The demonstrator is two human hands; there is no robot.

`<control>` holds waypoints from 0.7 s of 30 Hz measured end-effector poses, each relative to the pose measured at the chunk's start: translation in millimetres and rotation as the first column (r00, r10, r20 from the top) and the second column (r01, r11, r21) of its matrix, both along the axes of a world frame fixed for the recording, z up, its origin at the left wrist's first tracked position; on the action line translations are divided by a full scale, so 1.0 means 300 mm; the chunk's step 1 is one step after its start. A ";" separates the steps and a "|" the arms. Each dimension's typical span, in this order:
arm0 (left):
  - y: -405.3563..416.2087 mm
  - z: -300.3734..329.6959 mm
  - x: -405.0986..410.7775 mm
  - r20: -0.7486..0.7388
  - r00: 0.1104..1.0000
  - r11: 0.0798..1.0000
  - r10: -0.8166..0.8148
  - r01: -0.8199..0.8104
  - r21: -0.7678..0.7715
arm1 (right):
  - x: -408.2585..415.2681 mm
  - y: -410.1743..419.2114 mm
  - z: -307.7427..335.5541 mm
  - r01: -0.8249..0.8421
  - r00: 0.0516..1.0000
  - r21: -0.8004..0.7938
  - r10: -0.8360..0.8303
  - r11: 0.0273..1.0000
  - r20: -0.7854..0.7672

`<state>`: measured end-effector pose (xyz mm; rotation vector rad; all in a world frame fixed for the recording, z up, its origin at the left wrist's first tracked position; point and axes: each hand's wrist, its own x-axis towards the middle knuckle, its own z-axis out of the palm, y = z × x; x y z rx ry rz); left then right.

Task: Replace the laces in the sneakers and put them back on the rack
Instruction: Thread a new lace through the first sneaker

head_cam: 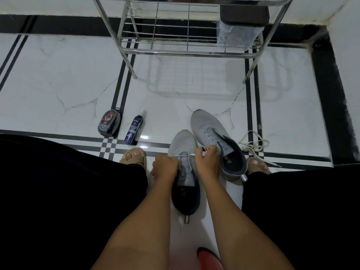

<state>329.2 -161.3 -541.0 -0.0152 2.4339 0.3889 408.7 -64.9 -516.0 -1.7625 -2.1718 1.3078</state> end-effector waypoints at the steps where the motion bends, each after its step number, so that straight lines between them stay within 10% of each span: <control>1: 0.000 0.020 -0.006 0.027 1.000 1.000 0.007 -0.007 0.018 | -0.004 0.004 0.020 -0.003 1.000 0.007 0.003 1.000 -0.010; 11: 0.065 0.430 -0.113 0.055 0.998 0.896 0.033 -0.054 0.441 | -0.063 0.065 0.293 -0.113 0.952 0.095 0.135 0.989 -0.276; 21: 0.114 0.944 -0.229 -0.269 0.928 0.824 -0.256 0.355 0.442 | -0.170 0.183 0.862 -0.143 0.801 0.187 0.224 0.972 -0.555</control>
